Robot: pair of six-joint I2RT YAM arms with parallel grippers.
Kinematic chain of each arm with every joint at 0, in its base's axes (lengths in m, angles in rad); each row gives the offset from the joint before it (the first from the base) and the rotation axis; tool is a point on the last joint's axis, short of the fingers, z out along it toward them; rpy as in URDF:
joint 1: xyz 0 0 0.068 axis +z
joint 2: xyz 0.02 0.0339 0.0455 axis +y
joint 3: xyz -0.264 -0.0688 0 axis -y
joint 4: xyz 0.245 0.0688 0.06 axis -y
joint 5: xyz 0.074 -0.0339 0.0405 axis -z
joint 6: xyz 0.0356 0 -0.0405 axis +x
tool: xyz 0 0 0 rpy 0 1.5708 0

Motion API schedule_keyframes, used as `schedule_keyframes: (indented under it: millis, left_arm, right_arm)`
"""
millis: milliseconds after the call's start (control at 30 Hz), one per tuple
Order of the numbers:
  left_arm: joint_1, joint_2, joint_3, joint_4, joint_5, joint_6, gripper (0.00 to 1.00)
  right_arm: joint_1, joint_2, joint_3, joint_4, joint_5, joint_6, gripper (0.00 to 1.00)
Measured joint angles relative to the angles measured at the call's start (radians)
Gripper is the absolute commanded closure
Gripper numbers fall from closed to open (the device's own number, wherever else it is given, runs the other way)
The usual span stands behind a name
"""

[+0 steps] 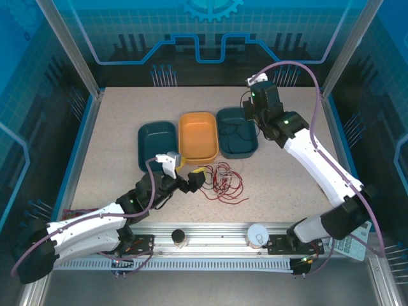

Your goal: Untangle the cables

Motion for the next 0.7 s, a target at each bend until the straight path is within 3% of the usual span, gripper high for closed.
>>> schedule_keyframes:
  millis: [467,700]
  left_arm:
    - [0.000,0.052,0.008,-0.054,-0.017,-0.032,0.01]
    - [0.000,0.089,0.036,-0.066,-0.016,-0.054,0.01]
  right_arm:
    - [-0.082,0.316,0.126,-0.080,-0.287,0.086,1.00]
    - [-0.082,0.468,0.222,-0.099,-0.329,0.091,1.00]
